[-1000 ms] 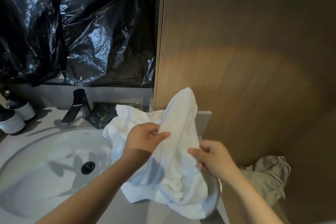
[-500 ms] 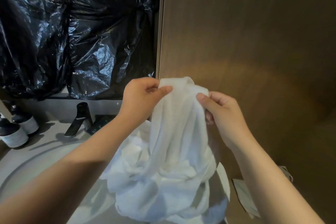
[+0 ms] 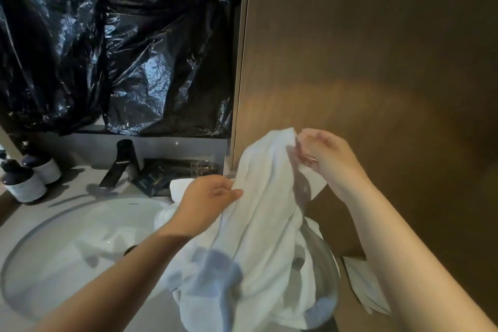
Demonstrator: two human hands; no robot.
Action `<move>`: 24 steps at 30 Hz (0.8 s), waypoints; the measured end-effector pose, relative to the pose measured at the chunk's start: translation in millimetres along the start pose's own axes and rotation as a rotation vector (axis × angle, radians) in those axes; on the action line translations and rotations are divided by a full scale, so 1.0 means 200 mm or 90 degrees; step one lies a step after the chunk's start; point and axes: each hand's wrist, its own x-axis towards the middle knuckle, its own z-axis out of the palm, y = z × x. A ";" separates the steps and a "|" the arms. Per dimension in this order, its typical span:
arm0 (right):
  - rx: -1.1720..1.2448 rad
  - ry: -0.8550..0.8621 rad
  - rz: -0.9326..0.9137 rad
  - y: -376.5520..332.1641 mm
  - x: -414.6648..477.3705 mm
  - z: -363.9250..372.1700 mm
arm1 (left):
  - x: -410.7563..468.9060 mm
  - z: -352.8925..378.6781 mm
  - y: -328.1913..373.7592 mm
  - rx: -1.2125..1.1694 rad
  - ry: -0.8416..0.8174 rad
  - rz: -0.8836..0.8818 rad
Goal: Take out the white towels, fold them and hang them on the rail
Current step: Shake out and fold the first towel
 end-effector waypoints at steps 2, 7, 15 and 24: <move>-0.153 -0.005 0.034 0.12 -0.05 -0.04 | -0.02 0.02 -0.04 -0.020 0.028 -0.020; -0.360 -0.038 0.131 0.44 -0.22 -0.08 | -0.08 0.07 -0.10 0.050 0.033 -0.037; -0.315 -0.015 0.168 0.62 -0.32 0.04 | -0.17 0.11 -0.22 0.092 -0.066 -0.078; -0.069 -0.023 0.124 0.42 -0.26 0.03 | -0.10 0.08 -0.05 0.034 0.035 0.041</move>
